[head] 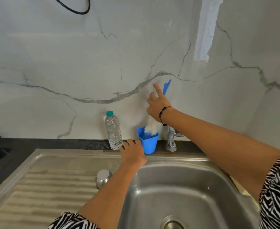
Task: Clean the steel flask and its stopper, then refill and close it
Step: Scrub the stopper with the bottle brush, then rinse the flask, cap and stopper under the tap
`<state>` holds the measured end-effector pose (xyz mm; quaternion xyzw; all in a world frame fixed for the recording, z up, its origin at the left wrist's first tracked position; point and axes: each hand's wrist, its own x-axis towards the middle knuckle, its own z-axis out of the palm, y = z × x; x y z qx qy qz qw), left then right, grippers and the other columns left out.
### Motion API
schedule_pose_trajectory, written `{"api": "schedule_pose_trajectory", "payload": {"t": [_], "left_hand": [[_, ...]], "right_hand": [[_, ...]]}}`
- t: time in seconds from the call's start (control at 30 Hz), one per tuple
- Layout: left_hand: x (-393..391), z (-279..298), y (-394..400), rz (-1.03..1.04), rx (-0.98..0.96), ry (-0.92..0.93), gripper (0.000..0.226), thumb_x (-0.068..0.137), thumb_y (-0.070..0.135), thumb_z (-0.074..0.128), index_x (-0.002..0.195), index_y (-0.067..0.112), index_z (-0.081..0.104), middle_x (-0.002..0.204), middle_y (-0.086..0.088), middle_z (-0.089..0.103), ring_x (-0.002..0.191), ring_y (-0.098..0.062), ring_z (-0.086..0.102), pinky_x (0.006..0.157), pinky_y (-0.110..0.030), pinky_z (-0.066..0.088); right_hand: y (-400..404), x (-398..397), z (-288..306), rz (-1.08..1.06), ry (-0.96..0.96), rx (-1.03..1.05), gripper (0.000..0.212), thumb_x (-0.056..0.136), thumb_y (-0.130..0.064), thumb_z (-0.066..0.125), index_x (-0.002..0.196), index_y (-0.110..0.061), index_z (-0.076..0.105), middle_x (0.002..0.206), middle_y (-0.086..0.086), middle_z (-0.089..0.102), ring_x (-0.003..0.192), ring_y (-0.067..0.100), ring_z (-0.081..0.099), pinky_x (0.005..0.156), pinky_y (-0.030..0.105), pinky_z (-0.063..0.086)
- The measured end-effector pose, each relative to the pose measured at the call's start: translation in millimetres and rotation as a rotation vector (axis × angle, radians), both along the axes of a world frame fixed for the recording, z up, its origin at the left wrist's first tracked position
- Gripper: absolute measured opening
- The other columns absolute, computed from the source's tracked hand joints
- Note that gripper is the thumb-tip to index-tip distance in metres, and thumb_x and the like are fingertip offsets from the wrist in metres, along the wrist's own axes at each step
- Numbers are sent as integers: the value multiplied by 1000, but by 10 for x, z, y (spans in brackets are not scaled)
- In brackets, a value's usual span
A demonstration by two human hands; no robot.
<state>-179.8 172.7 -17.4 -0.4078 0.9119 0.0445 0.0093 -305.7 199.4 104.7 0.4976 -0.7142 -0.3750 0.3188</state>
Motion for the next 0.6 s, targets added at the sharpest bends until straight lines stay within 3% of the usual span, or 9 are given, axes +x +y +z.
{"api": "schedule_pose_trajectory", "payload": {"t": [0.13, 0.33, 0.47, 0.6], "left_hand": [[163, 195, 142, -11, -15, 38, 50, 87, 24, 59, 130, 9, 38, 128, -14, 42, 120, -30, 41, 98, -40, 35], [870, 619, 563, 63, -87, 38, 50, 88, 22, 54, 134, 6, 41, 137, -18, 41, 127, -35, 36, 106, -42, 29], [1609, 951, 930, 84, -229, -5, 50, 91, 36, 51, 132, 11, 43, 136, -15, 44, 130, -36, 33, 109, -48, 25], [2256, 1293, 1071, 188, -218, -222, 67, 88, 56, 51, 140, 16, 34, 145, -14, 35, 136, -37, 27, 109, -55, 23]], "right_hand": [[138, 253, 64, 108, -72, -108, 21, 93, -19, 47, 107, -18, 63, 121, 10, 52, 128, 37, 33, 110, 64, -5], [517, 859, -108, 174, -466, -213, 32, 88, -16, 47, 117, -20, 59, 123, 10, 50, 125, 33, 36, 112, 55, -2], [781, 1442, -519, 266, -806, -223, 42, 85, -17, 49, 125, -28, 56, 120, 8, 54, 119, 30, 43, 110, 44, 19], [916, 2025, -866, 347, -1231, -118, 45, 83, -18, 56, 127, -27, 56, 120, 7, 57, 114, 28, 50, 95, 34, 40]]}}
